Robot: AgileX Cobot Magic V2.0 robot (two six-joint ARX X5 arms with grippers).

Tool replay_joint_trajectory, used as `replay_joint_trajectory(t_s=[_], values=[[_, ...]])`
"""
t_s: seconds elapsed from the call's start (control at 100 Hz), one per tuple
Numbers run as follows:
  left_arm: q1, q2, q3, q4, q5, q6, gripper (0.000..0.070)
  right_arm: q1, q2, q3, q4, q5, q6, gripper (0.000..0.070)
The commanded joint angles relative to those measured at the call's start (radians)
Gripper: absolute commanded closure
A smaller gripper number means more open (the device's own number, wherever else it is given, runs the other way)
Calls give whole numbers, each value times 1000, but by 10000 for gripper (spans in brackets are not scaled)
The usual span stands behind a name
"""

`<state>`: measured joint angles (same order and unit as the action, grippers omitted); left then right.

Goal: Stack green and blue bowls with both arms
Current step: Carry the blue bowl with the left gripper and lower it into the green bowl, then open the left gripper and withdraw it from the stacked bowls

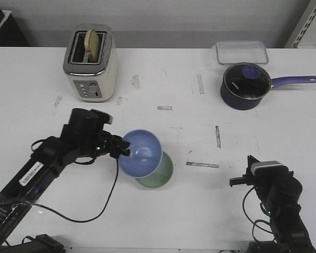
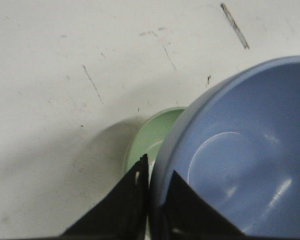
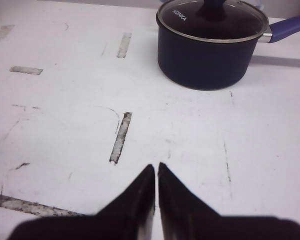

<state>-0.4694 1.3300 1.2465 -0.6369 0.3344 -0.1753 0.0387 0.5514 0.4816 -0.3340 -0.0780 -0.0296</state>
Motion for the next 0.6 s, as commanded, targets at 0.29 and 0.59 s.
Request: replay_joint_trajectory(t_s=[0.29, 0.59], values=[[-117, 185, 21, 9, -58, 5, 699, 1, 6, 4, 4, 0, -5, 699], [-117, 197, 21, 10, -58, 5, 439, 1, 6, 4, 4, 0, -5, 699]])
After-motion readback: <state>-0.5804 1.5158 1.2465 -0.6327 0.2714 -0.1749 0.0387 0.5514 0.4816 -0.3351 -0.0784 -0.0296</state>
